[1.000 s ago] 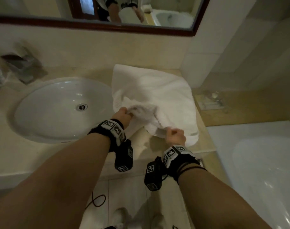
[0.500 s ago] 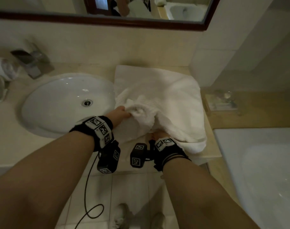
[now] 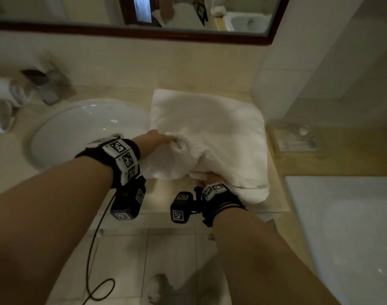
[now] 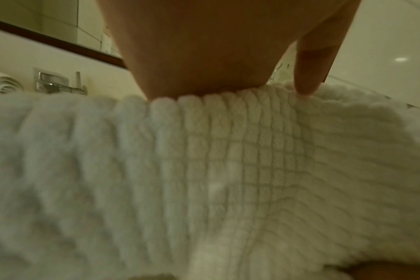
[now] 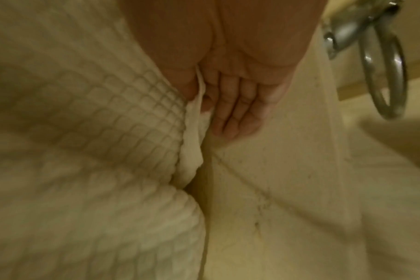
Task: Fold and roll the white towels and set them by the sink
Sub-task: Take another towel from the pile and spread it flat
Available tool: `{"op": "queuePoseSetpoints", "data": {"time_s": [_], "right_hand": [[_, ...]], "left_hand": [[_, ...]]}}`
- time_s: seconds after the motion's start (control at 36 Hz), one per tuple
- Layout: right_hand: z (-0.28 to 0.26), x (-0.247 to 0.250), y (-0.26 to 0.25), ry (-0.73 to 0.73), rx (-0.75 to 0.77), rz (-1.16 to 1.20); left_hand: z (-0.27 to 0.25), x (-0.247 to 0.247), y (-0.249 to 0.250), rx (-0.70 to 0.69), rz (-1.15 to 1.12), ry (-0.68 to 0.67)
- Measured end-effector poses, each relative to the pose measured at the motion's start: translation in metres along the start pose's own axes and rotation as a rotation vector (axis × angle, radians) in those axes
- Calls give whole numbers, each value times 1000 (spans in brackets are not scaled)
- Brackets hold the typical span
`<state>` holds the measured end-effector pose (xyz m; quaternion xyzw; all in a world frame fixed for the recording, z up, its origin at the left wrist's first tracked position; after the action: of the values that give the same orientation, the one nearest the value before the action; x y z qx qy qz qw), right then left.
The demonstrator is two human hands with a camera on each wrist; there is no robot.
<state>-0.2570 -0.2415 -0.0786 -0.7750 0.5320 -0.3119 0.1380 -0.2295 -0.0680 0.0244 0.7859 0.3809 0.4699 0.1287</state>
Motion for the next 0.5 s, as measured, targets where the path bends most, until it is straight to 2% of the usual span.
{"op": "queuePoseSetpoints", "data": {"time_s": [0.08, 0.14, 0.19, 0.22, 0.28, 0.33, 0.44, 0.5], "right_hand": [[9, 11, 2, 139, 169, -312], [2, 28, 1, 152, 181, -100], [-5, 48, -5, 136, 193, 253], [-9, 60, -9, 146, 193, 332], [-17, 85, -14, 190, 166, 232], [-21, 111, -16, 261, 149, 63], [-24, 151, -4, 330, 115, -359], [-26, 155, -1, 365, 87, -403]], "left_hand": [[5, 4, -7, -8, 76, 56], [9, 13, -8, -41, 168, 129], [12, 25, -3, -57, 238, 209], [12, 31, 1, -59, 288, 256], [12, 44, 9, -72, 396, 367], [13, 48, 14, -65, 488, 418], [12, 28, 15, -28, 682, 394], [8, 12, 13, -41, 708, 373]]}}
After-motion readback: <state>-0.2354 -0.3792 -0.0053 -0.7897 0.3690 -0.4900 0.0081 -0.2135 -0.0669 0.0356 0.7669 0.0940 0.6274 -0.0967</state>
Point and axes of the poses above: each hand's wrist, its own z-axis towards the middle knuckle, its own x-axis out of the back of the hand, y = z × x, the point moved 2 cm from there along z, towards the middle knuckle, and after that the axes turned 6 degrees about -z, right-handed, at the moved point
